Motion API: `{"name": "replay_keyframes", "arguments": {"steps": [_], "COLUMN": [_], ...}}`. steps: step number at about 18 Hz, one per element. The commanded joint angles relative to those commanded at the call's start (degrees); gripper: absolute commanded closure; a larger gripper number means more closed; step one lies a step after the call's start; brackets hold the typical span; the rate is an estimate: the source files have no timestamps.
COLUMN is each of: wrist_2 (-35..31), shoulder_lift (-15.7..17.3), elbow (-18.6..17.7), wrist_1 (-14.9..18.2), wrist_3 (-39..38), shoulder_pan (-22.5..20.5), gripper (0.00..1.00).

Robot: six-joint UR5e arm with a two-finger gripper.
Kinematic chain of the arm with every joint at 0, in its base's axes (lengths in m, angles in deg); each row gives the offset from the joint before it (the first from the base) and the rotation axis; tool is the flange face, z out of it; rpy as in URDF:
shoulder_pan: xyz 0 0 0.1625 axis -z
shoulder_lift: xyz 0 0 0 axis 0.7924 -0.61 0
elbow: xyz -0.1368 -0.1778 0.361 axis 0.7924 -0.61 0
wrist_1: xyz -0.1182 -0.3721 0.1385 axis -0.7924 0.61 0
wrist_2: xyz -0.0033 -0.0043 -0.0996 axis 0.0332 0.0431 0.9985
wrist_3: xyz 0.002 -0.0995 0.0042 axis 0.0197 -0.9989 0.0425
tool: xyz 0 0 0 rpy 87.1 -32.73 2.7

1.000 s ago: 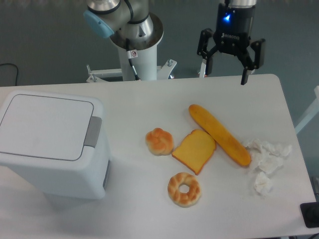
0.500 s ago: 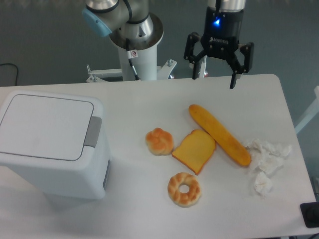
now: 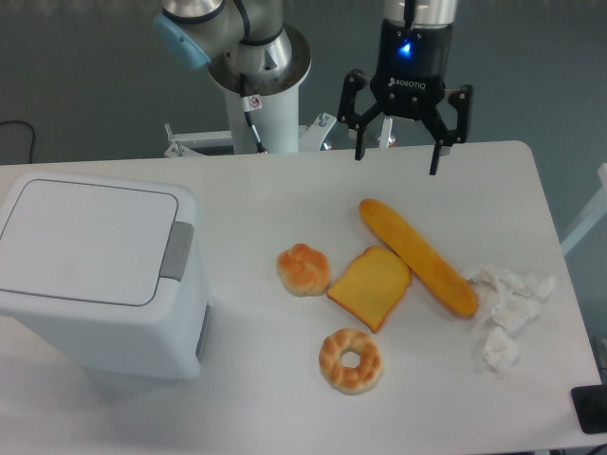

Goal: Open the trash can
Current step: 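Move the open gripper from its start pose toward the white trash can, then lower the gripper toward the trash can lid's grey side button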

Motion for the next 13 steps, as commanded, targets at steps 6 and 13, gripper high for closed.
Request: {"name": "replay_keyframes", "arguments": {"steps": [6, 13], "wrist_2": [-0.09, 1.31], "shoulder_lift": [-1.93, -2.90], "elbow": [1.75, 2.20], "wrist_1": [-2.03, -2.11], "wrist_3": [-9.23, -12.50], "shoulder_pan": [3.34, 6.33], "gripper": [0.00, 0.00]}}
